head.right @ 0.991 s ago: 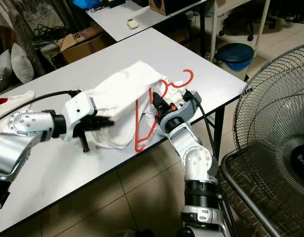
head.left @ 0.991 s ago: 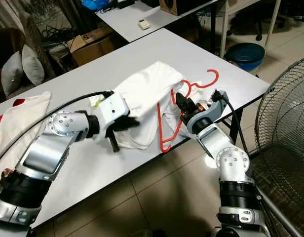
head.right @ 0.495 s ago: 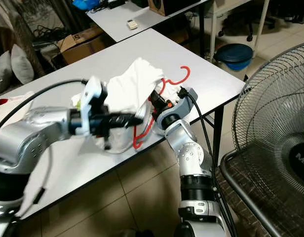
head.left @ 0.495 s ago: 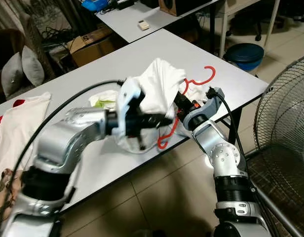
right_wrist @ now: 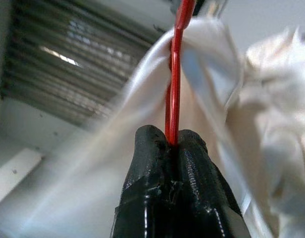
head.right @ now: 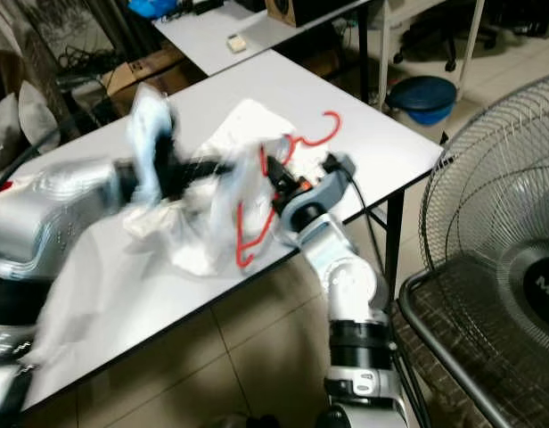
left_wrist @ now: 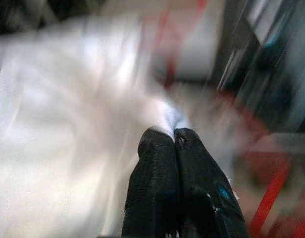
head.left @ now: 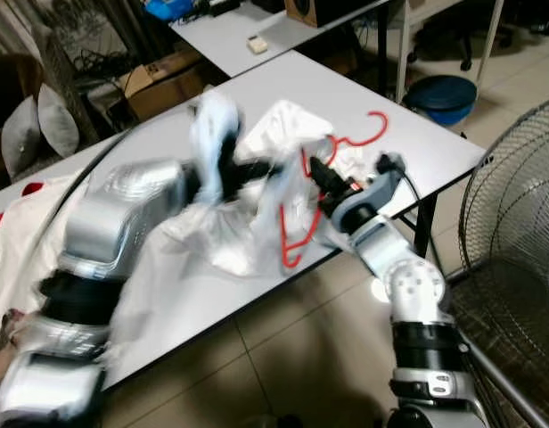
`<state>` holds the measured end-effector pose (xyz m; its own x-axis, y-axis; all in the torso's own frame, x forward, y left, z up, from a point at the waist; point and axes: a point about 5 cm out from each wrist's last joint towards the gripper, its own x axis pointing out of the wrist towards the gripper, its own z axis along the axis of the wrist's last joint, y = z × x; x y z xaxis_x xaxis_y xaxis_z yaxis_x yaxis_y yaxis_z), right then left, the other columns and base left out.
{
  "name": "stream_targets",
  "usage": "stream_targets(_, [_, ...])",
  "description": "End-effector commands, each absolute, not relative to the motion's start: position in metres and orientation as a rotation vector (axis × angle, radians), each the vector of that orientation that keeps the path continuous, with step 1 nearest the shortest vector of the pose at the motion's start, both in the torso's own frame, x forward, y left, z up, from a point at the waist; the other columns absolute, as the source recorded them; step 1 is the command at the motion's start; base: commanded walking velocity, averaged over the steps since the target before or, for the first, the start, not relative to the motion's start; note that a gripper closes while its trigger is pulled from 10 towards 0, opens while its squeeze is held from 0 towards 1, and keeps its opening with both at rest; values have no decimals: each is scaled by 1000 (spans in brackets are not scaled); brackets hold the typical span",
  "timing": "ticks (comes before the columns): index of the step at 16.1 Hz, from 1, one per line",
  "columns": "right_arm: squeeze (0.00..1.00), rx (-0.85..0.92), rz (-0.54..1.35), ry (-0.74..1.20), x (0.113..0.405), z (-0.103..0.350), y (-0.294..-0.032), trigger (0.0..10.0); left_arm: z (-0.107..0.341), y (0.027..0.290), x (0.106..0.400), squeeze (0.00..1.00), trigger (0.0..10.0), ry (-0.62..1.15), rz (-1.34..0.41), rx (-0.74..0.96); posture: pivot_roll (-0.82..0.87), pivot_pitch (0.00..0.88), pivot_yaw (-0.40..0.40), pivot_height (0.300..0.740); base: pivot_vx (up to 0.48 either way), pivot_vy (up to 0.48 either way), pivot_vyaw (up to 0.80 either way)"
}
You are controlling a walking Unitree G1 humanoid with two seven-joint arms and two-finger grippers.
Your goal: Hang hanger
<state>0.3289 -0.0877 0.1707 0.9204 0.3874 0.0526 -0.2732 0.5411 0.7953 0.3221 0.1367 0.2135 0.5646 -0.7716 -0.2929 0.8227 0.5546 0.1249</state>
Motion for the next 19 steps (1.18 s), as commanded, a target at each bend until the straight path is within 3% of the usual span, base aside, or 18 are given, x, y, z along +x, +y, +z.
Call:
stream_targets(1, [0,947,439,117,327,180,-78,10000,206,142,321,0,0,248,-954,332,-80,39,301,740,0,0,0])
stream_targets(3, [0,948,422,117,329,180,-80,10000,204,142,312,0,0,285,-1026,317,-75,38,295,740,0,0,0])
stream_targets(5, [0,958,372,134,338,176,-80,10000,216,129,291,0,0,303,-1215,134,-64,37,284,740,0,0,0])
stream_targets(8, [0,940,370,147,341,174,-73,10000,228,112,281,0,0,249,-1351,-35,-61,34,278,740,0,0,0])
stream_targets(12, [0,950,363,148,343,174,-71,10000,239,103,275,0,0,247,-1427,-201,-65,28,283,740,0,0,0])
stream_targets(15, [0,964,358,141,346,175,-71,10000,243,101,282,0,0,246,-1383,-278,-69,25,287,740,0,0,0])
stream_targets(19, [0,1006,359,128,351,180,-70,10000,221,103,282,0,0,357,-1325,-104,-74,21,294,740,0,0,0])
